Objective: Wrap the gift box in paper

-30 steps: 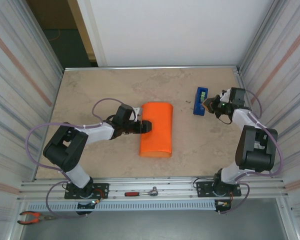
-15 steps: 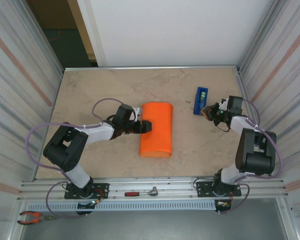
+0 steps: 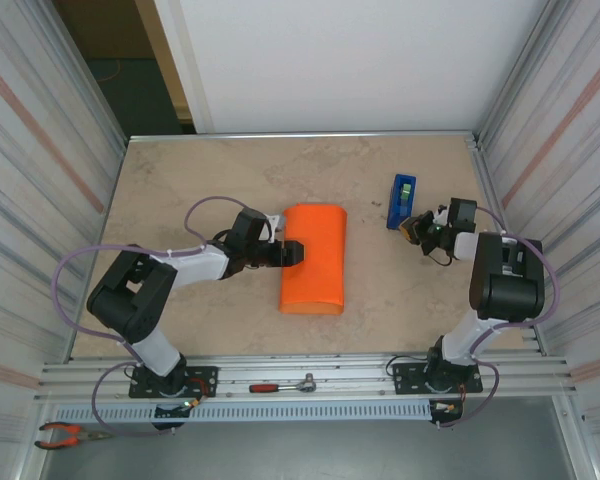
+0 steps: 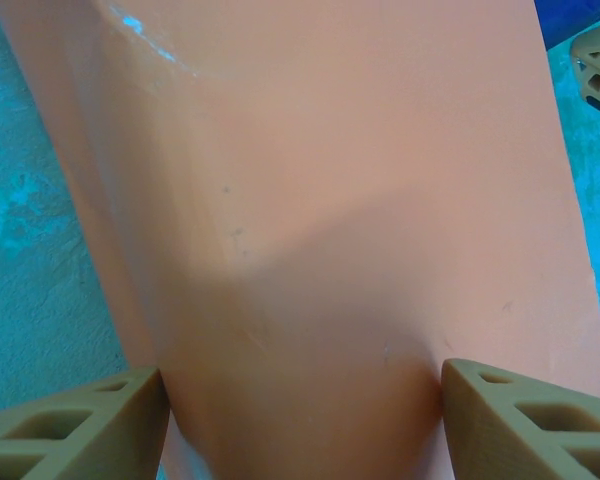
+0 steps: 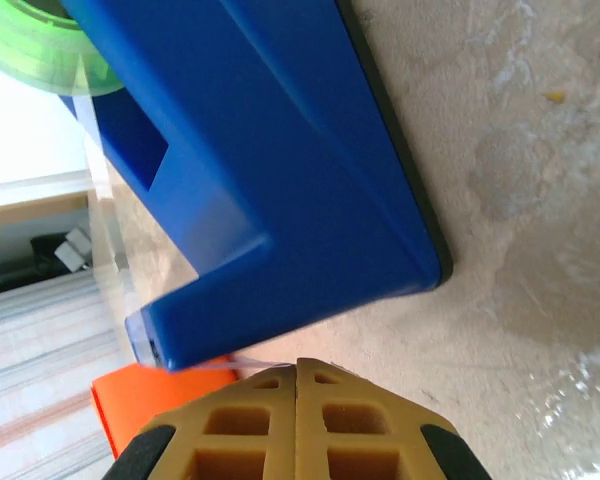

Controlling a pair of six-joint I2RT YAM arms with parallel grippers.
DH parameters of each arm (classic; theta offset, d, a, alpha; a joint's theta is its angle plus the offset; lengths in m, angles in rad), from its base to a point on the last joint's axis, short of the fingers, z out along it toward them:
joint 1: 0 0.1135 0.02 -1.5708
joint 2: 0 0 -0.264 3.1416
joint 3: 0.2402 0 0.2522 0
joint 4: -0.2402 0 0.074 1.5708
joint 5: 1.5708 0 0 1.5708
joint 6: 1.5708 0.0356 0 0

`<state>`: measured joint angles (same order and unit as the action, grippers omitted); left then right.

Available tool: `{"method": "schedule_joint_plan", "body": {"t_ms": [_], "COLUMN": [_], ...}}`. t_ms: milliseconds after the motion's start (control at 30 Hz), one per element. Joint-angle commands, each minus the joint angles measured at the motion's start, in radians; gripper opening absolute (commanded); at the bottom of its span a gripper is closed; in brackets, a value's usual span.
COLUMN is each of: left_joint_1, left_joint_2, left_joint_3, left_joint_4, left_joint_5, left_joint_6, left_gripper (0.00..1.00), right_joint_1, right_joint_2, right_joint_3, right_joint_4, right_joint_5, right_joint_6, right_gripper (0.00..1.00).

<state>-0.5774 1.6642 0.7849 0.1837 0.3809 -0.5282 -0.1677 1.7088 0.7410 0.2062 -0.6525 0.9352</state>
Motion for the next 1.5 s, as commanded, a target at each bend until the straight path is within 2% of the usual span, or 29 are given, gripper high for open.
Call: {"method": "schedule_joint_plan", "body": {"t_ms": [0,233,367,500,633,833,1000,1167,1467], "left_joint_1": [-0.01,-0.01,-0.009,-0.009,-0.01,-0.009,-0.008,-0.007,-0.008], "left_joint_2": [0.07,0.074,0.071,0.071,0.068,0.065,0.067,0.063,0.067], "left_joint_3": [-0.044,-0.044,-0.042,-0.041,-0.047,-0.059,-0.059,-0.055,-0.049], "left_joint_4": [-0.145,-0.142,-0.142,-0.145,-0.146,-0.148,-0.146,-0.15,-0.146], "left_joint_5": [-0.083,-0.083,-0.082,-0.082,-0.082,-0.087,-0.086,-0.086,-0.086], "left_joint_6": [0.002,-0.001,-0.003,-0.001,0.002,0.009,0.01,0.01,0.005], "left_gripper": [0.69,0.69,0.69,0.69,0.69,0.69,0.69,0.69,0.69], "right_joint_1": [0.027,0.061,0.081,0.145,0.24,0.382,0.477,0.52,0.528], "right_joint_2": [0.068,0.103,0.016,-0.104,-0.146,-0.091,-0.028,0.012,0.034], "right_joint_3": [-0.008,0.003,0.009,0.085,0.192,0.355,0.47,0.519,0.518], "right_joint_4": [-0.048,0.013,0.006,-0.163,-0.357,-0.622,-0.813,-0.89,-0.904], "right_joint_5": [0.016,-0.004,-0.031,-0.026,-0.061,-0.106,-0.043,0.011,0.047], "right_joint_6": [0.055,0.123,0.103,-0.018,-0.153,-0.368,-0.505,-0.551,-0.564], "right_gripper": [0.0,0.0,0.0,0.0,0.0,0.0,0.0,0.0,0.0]}}
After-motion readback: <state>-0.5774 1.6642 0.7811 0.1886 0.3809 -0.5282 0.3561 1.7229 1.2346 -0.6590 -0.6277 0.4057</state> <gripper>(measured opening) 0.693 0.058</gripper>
